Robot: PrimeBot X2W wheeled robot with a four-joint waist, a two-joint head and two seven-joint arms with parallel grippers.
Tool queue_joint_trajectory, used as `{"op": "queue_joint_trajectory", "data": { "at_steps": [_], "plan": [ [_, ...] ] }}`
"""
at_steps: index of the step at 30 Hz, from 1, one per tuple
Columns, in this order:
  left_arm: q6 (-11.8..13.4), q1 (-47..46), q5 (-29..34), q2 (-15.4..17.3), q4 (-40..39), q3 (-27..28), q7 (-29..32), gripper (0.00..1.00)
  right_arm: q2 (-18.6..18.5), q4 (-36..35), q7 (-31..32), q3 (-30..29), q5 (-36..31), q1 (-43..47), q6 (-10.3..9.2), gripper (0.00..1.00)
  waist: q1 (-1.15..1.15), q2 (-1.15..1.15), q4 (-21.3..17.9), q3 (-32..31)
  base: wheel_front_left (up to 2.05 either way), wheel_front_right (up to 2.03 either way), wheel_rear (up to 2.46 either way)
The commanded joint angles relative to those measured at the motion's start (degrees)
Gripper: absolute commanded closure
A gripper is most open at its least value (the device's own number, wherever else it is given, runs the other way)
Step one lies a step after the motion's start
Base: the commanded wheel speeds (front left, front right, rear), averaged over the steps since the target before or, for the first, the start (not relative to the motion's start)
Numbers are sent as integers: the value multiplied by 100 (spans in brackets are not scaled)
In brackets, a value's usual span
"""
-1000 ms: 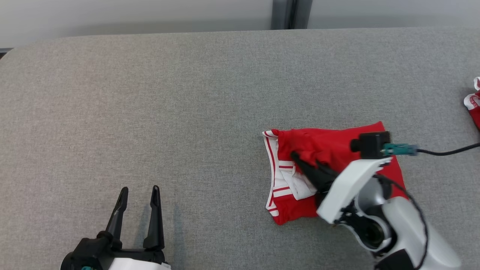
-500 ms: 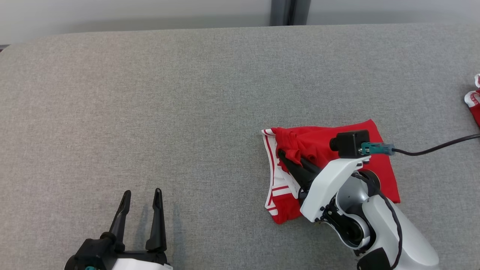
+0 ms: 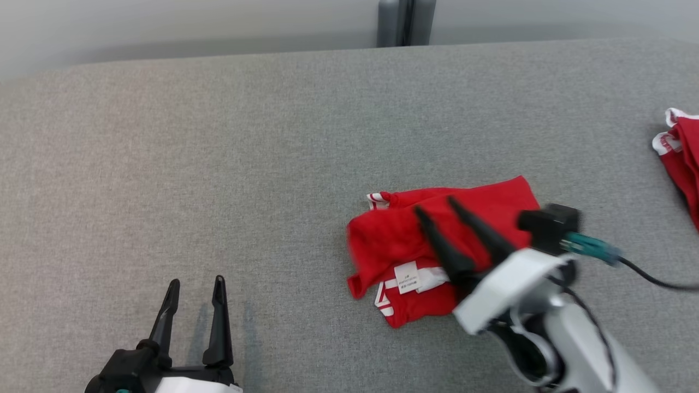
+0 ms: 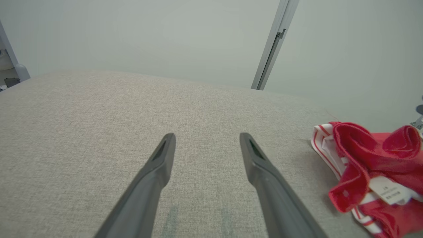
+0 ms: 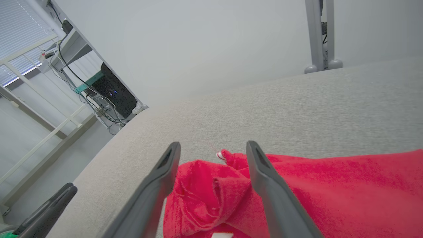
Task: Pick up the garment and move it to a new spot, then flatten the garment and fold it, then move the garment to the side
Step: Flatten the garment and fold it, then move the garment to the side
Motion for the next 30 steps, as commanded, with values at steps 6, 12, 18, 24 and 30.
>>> {"op": "queue_joint_trajectory", "data": {
  "at_steps": [6,12,18,24,30],
  "plan": [
    [4,117,-25,21,-69,184,-27,0,-716,-670,-1061,-885,-561,940,0,0,0,0,-111,-277,0,0,0],
    [-51,43,-27,21,-49,202,-27,0,-1064,-447,-1850,-2064,-1581,1698,0,0,0,0,-94,-457,0,0,0],
    [-125,27,-70,22,86,284,-27,0,-813,-93,-1931,-2844,-2200,2185,0,0,0,0,-61,-702,0,0,0],
    [-136,144,-46,18,54,358,-26,0,-522,-133,-1934,-3085,-2440,2297,0,0,0,0,-114,-832,0,0,0],
    [-143,88,-17,19,-17,381,-27,0,-404,-79,-1931,-2287,-2683,1931,0,100,0,0,-116,-743,0,0,0]
  ]
}}
